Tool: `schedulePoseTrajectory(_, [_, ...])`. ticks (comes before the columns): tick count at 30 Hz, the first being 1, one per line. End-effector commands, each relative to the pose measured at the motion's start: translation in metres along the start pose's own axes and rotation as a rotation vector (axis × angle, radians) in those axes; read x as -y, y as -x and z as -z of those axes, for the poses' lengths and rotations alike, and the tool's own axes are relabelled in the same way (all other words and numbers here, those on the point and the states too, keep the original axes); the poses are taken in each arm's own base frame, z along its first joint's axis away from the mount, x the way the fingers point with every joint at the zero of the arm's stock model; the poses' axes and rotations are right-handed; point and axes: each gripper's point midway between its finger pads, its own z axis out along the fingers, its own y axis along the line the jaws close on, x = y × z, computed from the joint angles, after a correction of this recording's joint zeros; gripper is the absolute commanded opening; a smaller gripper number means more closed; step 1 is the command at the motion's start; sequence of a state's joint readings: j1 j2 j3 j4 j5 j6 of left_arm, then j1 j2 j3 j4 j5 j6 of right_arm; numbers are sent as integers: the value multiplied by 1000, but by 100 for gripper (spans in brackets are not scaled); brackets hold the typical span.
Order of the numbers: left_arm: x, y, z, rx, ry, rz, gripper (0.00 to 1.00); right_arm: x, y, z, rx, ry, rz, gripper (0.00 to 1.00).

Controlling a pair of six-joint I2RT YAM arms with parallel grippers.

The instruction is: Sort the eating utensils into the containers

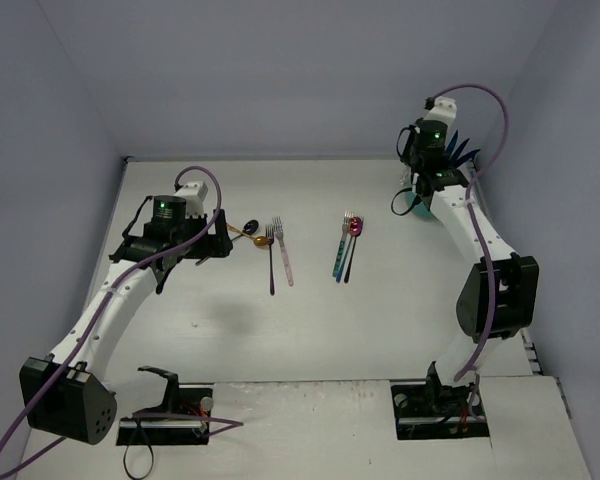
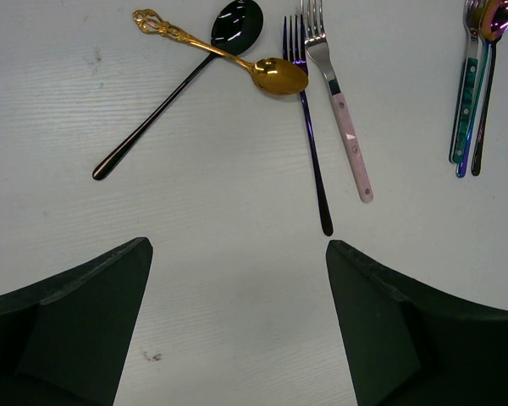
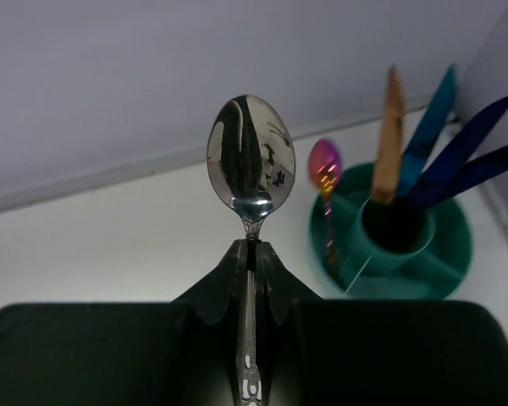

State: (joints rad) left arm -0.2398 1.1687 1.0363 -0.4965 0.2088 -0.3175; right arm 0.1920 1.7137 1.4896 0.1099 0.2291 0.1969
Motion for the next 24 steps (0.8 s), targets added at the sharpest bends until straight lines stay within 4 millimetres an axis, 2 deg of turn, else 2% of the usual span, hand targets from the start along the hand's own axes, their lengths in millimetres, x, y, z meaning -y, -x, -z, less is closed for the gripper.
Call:
schedulePoseTrajectory(1, [8, 29, 11, 88, -27, 3, 82, 35, 58, -14, 229, -45, 16, 0])
schedulePoseTrajectory(5, [8, 29, 9, 86, -28, 3, 82, 52, 63, -30, 285, -58, 60, 0])
schedulePoseTrajectory(10, [8, 28, 7, 76, -29, 5, 82, 68, 58, -50, 327, -75, 61, 0])
schedulePoseTrajectory(16, [8, 26, 5, 67, -33, 8, 81, 72, 37, -75, 317, -53, 101, 0])
schedulePoseTrajectory(24, [8, 25, 2, 57, -36, 8, 82, 78, 14, -96, 306, -64, 118, 0])
